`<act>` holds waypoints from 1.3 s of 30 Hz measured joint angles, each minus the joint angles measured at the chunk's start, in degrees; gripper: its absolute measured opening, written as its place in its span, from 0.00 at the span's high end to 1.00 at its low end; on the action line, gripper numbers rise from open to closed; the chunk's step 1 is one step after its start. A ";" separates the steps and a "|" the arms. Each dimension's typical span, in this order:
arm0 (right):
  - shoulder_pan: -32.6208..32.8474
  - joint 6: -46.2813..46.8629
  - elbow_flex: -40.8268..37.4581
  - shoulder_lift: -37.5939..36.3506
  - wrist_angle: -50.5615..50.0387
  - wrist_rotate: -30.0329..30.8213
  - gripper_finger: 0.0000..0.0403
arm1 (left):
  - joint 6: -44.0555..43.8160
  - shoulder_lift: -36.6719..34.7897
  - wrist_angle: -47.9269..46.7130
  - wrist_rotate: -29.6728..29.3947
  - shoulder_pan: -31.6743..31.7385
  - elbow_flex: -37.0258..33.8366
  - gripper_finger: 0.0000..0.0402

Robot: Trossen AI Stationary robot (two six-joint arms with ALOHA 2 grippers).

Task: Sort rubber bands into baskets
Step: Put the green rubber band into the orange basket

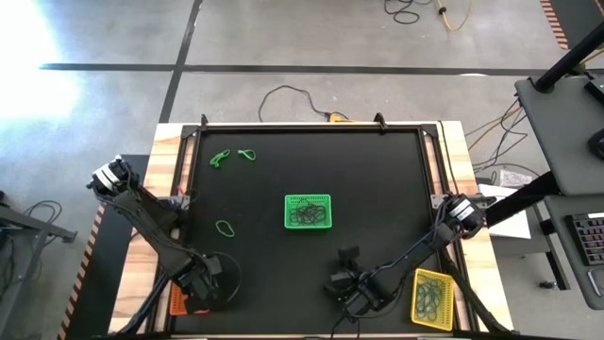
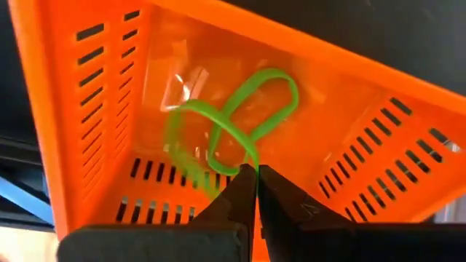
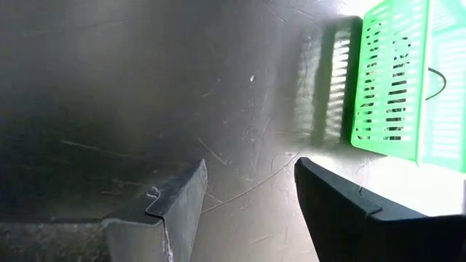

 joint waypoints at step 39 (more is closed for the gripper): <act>-0.65 -0.23 0.02 -0.02 1.61 1.39 0.49 | -2.05 -0.80 -36.30 -38.75 11.78 15.38 0.84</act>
